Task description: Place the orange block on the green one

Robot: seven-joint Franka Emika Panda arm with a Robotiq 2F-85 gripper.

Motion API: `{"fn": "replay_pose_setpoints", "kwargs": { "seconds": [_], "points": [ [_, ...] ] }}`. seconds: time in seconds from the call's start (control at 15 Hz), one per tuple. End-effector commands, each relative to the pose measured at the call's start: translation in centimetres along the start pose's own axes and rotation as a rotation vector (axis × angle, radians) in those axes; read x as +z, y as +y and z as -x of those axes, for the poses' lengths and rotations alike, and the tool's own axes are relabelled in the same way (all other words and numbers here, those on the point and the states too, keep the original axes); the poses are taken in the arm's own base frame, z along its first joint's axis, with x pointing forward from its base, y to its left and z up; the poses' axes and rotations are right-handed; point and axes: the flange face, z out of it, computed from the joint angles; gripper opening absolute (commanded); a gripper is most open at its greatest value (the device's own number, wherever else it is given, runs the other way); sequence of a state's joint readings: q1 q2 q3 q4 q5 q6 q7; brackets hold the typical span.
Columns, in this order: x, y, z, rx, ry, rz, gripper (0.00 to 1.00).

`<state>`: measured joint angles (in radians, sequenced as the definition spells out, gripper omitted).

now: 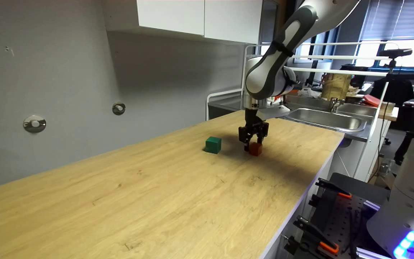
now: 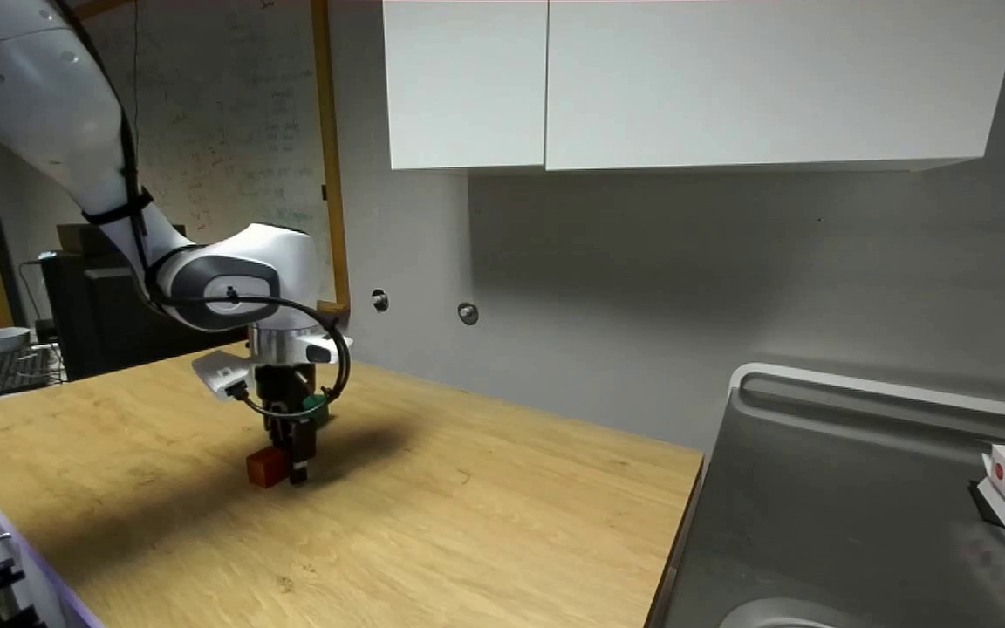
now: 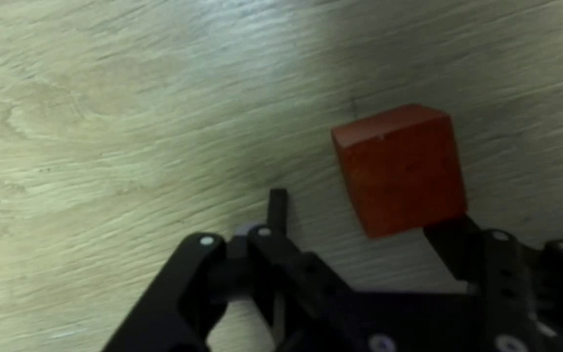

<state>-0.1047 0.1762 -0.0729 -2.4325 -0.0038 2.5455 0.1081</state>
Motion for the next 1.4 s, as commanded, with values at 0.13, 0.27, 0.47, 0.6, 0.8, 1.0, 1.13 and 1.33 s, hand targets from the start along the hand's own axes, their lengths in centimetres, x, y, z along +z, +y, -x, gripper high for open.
{"fn": "replay_pose_setpoints", "kwargs": {
  "seconds": [0.13,0.27,0.47,0.6,0.8,1.0,1.13,1.33],
  "points": [
    [-1.5,-1.1,2.0,-0.023,0.006,-0.027,1.00],
    [-1.7,-1.4,2.2,-0.031,0.015,-0.026,0.75],
    [-1.0,-1.8,2.7,-0.042,0.006,-0.025,0.60],
    [-0.3,-1.9,3.3,-0.044,-0.007,-0.024,0.42],
    [0.3,-2.0,4.0,-0.047,-0.023,-0.020,0.21],
    [-0.9,-2.4,3.6,-0.059,-0.006,-0.010,0.18],
    [-2.1,-3.2,3.0,-0.078,0.013,0.002,0.18],
    [-4.4,-4.9,1.9,-0.121,0.056,0.017,0.18]
  ]
}}
